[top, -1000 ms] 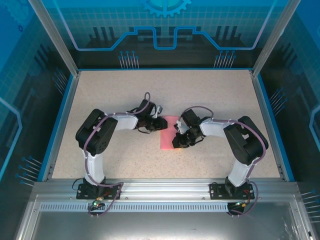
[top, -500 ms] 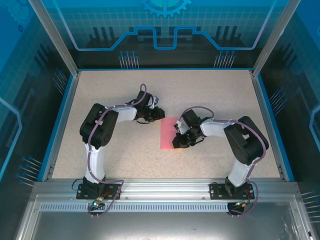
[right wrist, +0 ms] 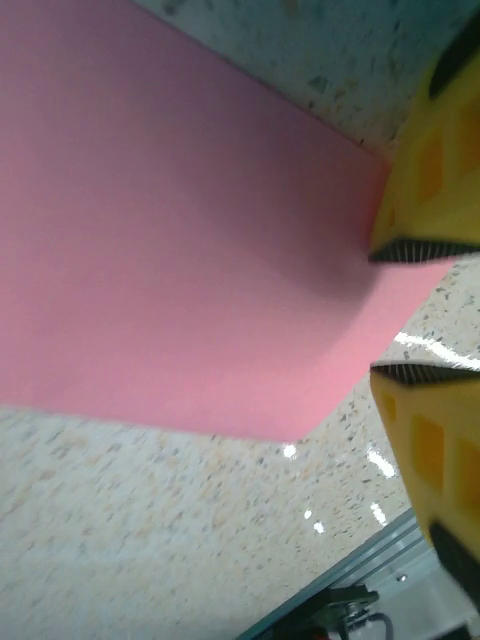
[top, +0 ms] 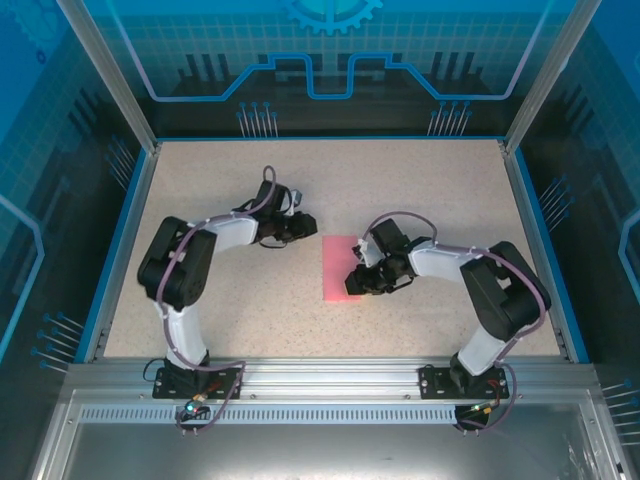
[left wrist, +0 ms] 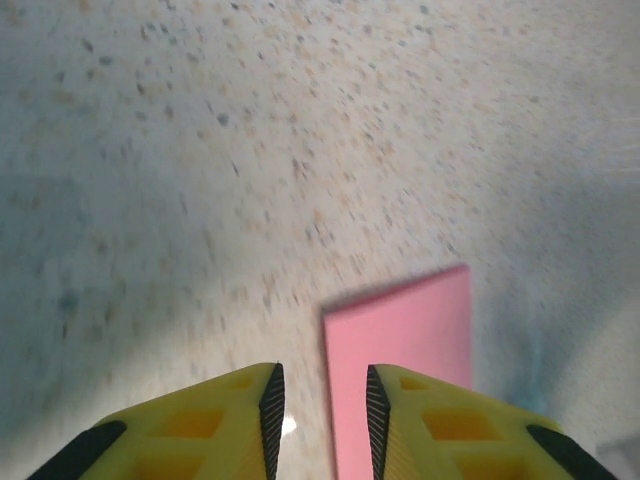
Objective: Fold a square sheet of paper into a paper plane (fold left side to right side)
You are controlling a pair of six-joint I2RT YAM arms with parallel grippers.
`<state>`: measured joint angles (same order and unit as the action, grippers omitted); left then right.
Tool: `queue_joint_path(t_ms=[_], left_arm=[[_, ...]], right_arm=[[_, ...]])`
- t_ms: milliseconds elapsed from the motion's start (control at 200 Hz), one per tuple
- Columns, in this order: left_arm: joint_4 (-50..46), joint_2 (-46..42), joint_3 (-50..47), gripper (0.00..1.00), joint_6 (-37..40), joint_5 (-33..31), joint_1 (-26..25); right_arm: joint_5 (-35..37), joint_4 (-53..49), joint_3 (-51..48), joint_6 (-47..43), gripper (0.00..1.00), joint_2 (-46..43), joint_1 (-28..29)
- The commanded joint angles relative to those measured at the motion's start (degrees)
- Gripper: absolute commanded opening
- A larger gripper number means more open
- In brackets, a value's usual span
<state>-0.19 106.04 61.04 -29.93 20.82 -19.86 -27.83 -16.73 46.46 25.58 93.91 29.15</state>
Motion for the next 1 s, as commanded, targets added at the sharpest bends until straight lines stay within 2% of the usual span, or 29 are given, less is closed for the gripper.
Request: queue_joint_path(t_ms=[0, 100, 255, 395, 530, 995], left_arm=[[-0.2, -7.3, -5.6, 0.31, -1.6, 0.6, -2.1], [-0.1, -10.7, -10.1, 0.31, -3.9, 1.5, -5.2], [0.6, -11.3, -12.7, 0.31, -6.3, 2.2, -9.3], [2.2, -10.2, -13.4, 0.31, -7.8, 0.9, -11.4], [3.5, -12.0, -14.9, 0.32, -8.1, -0.7, -12.2], [0.9, -20.8, -18.2, 0.37, -3.5, -6.7, -13.9]], right_arm=[[4.2, -0.3, -0.4, -0.3, 0.45, -6.1, -2.2], [5.3, 0.1, -1.3, 0.3, 0.55, -8.3, -4.7], [0.2, 2.7, -2.8, 2.5, 0.62, -7.4, -7.7], [-5.6, 7.5, -3.8, 6.4, 0.62, -4.1, -8.1], [-7.9, 9.2, -3.1, 8.9, 0.6, -0.2, -8.0], [-9.0, 10.1, 1.0, 11.2, 0.56, 6.0, -7.1]])
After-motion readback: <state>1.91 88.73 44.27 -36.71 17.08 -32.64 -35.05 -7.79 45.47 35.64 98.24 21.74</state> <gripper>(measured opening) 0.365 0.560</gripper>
